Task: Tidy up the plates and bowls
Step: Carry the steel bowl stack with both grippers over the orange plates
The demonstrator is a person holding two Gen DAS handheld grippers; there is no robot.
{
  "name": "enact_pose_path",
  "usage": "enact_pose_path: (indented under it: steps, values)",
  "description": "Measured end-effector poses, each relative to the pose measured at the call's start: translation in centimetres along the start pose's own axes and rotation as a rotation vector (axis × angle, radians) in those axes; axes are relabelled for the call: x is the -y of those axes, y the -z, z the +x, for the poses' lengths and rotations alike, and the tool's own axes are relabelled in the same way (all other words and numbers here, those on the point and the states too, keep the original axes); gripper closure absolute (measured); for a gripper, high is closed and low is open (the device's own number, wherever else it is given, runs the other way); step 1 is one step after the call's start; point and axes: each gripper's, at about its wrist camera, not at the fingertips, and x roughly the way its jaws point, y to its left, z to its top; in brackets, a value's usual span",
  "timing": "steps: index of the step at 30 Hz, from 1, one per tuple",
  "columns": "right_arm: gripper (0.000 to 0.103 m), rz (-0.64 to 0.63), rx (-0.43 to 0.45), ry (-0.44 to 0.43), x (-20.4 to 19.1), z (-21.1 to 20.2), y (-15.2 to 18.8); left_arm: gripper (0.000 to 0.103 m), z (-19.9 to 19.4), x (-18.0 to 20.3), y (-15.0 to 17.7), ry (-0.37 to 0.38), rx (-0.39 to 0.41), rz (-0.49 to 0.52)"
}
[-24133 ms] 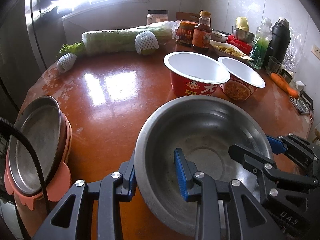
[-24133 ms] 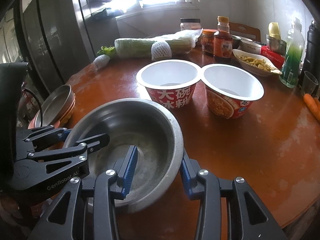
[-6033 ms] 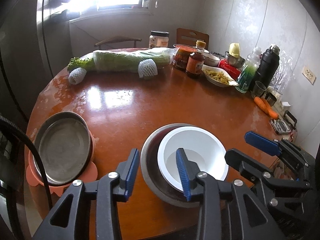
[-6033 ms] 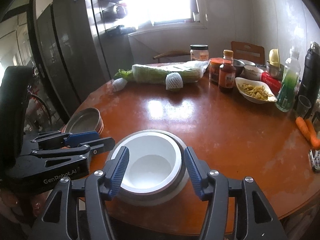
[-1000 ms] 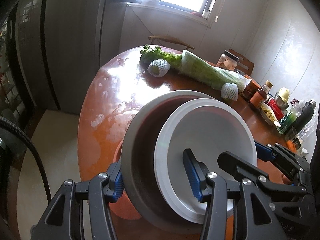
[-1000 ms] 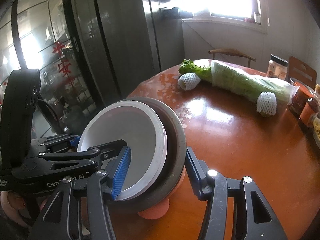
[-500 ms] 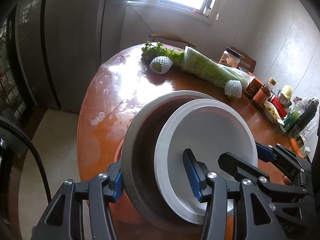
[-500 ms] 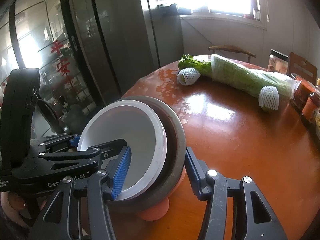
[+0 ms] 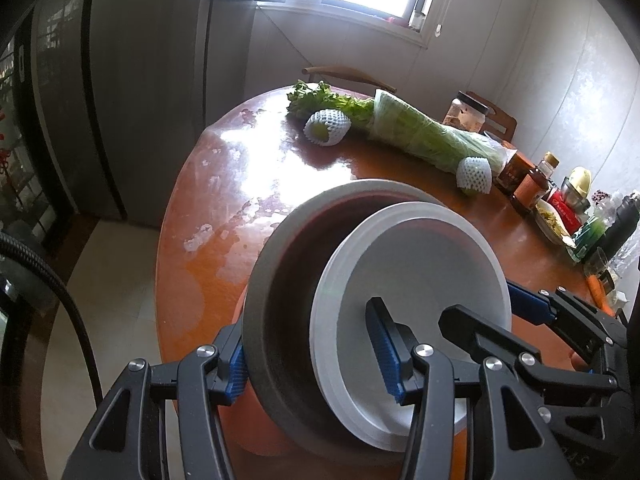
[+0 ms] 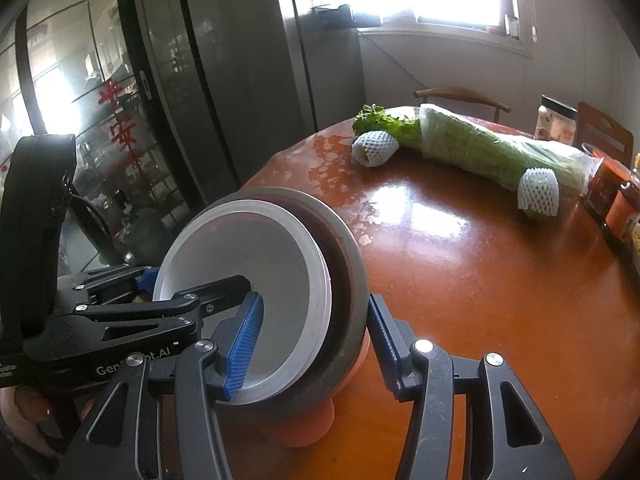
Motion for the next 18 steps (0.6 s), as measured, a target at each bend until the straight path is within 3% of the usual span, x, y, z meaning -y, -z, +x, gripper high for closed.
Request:
enact_pose_path:
  steps: [18]
  values:
    - [0.048,-0.024,-0.001,0.029,-0.52,0.69,0.1,0.051,0.66,-0.3,0.09,-0.005,-0.009,-0.001]
